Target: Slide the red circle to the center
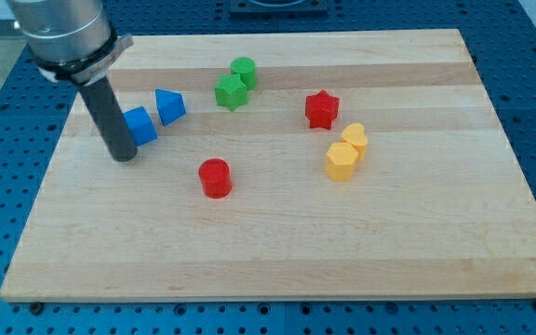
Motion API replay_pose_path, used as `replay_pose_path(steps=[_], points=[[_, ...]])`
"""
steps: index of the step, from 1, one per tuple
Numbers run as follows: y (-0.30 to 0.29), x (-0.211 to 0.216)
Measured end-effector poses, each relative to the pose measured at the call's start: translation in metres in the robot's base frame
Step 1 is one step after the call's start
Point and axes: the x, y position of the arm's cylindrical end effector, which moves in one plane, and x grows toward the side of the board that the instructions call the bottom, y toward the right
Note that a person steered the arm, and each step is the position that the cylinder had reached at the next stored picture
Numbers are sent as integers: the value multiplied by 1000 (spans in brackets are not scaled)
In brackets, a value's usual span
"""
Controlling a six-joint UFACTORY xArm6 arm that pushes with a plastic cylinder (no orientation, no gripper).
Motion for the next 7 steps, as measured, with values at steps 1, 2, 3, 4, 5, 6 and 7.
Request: replay_pose_path(steps=[1, 2, 3, 4, 5, 6, 7], points=[[-2, 53], [39, 87], [102, 85], [113, 83], [115, 80], [116, 73], [118, 60]])
